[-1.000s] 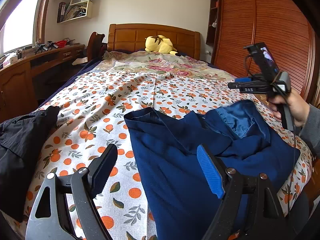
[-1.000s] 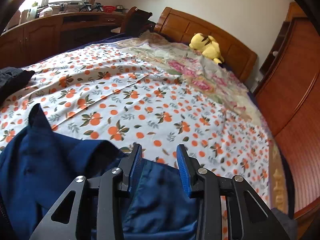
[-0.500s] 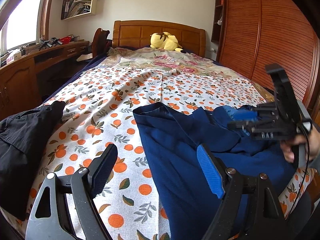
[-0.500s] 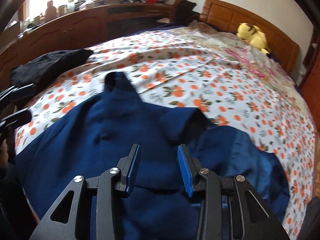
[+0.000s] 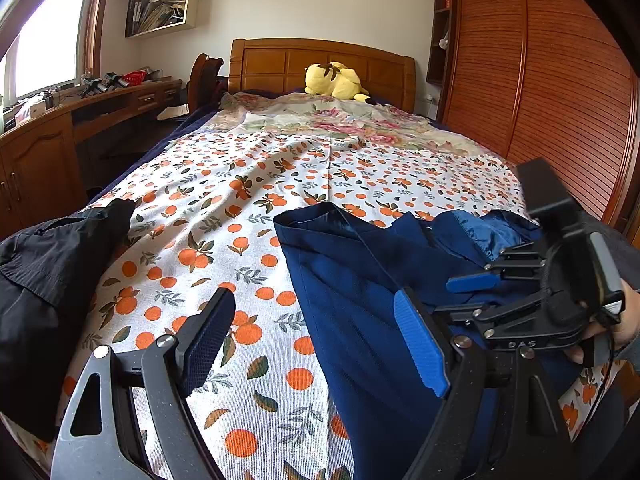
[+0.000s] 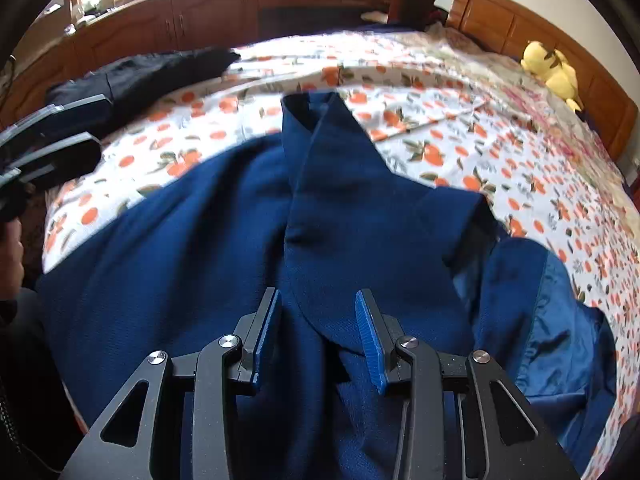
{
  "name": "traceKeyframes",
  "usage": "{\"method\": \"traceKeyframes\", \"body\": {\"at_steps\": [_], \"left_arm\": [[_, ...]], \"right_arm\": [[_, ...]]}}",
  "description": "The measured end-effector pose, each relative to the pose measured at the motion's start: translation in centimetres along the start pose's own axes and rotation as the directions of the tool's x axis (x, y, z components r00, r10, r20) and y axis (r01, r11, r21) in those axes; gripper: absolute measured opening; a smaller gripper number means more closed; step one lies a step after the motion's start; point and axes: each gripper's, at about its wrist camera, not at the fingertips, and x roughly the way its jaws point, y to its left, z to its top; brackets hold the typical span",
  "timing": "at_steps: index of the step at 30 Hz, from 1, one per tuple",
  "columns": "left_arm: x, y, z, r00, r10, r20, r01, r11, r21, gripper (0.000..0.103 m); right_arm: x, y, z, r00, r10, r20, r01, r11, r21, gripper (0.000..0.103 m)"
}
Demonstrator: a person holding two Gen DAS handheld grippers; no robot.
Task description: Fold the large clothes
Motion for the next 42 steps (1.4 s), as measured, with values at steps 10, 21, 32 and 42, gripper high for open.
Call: {"method": "traceKeyframes", "body": {"at_steps": [10,21,32,42], "left_arm": [[0.1,0.0,0.0,1.0,0.005,-0.004,-0.005,1.0,0.001,0.082],[1.0,-1.6,0.2,1.0,-0.025,-0.009,0.026,0.999,0.025,0.082],[3.7,-4.9,0.8,0.991,-0.121,-0.06,0.125,0.989,0.073,0.082],[3.9,-5.2,0.9,0.986,-0.155,-0.064,0.16,0.985,0.069,0.082]], "right_arm": [[0.3,-2.6,1.9,0.999,-0.024,0.025,0.024,0.999,0.023,0.002],[-1.2,-10.8,5.1,0.939,-0.322,0.125,0.293,0.934,0.205,0.006],[-1.0,-9.3,0.1,0.985,-0.116,0.131,0.079,0.962,0.26,0.035],[-1.8,-6.4,-5.0,0.996,-0.027,0.079,0.009,0.976,0.218,0.035]]}}
